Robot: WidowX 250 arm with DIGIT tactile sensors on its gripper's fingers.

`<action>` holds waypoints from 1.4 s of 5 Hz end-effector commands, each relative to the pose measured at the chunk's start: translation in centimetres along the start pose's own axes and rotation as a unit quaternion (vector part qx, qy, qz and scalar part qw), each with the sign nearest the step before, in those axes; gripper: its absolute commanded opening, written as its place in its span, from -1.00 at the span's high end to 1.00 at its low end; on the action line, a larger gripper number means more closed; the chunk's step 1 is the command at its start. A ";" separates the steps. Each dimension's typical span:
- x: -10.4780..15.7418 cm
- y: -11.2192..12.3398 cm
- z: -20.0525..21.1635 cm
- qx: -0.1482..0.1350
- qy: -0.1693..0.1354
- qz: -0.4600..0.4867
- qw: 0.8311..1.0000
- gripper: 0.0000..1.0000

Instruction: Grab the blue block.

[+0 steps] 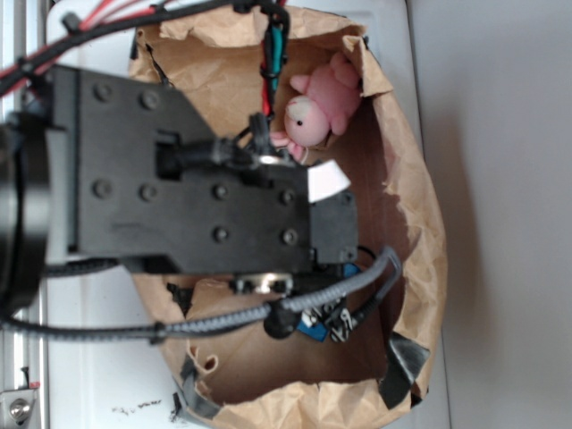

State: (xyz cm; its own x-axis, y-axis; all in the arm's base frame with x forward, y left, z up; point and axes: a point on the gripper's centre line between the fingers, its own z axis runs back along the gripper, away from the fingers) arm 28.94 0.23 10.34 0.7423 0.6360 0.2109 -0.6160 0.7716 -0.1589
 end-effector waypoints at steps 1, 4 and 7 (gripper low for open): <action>1.5 0.2 1.5 -0.015 -0.019 0.006 1.000 -1.00; 2.7 -1.8 -2.6 -0.002 -0.052 0.033 0.998 -1.00; 2.6 -4.1 -4.2 -0.028 -0.044 0.020 0.998 -1.00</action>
State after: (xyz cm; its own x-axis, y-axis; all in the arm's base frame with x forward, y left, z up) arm 33.69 -1.16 5.89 0.6816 0.6862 0.2541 -0.6604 0.7264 -0.1904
